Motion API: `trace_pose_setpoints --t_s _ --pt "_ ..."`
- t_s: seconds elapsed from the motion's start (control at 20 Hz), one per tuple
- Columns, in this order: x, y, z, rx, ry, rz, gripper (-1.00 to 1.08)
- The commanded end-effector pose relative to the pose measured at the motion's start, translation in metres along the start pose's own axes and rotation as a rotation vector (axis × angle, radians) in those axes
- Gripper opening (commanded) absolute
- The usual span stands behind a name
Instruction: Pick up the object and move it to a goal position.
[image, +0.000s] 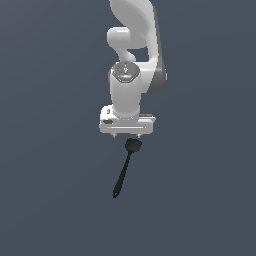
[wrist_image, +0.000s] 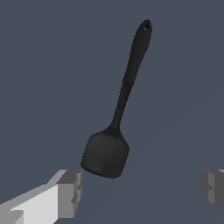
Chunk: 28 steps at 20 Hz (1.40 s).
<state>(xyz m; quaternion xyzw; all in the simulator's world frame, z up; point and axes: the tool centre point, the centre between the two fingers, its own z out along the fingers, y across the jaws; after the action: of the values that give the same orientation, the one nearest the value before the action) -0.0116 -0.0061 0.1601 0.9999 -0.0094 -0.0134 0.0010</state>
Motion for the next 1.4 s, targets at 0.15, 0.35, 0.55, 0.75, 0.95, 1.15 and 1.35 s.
trace_pose_setpoints --t_s 0.15,0.35,0.55,0.75,0.95,1.15,1.35 --pt "-0.001 -0.001 0.000 -0.004 -0.002 -0.009 1.00" --pt "-0.003 -0.005 -0.002 -0.022 -0.012 -0.041 1.00" --pt "-0.003 -0.007 -0.003 -0.029 -0.016 -0.054 1.00" --pt "-0.004 -0.007 -0.003 -0.029 -0.016 -0.054 1.00" --pt "-0.002 -0.007 -0.001 -0.028 -0.015 -0.046 1.00" --pt "0.006 -0.007 0.007 -0.024 -0.010 -0.018 1.00" --pt "0.018 -0.008 0.020 -0.018 -0.004 0.026 1.00"
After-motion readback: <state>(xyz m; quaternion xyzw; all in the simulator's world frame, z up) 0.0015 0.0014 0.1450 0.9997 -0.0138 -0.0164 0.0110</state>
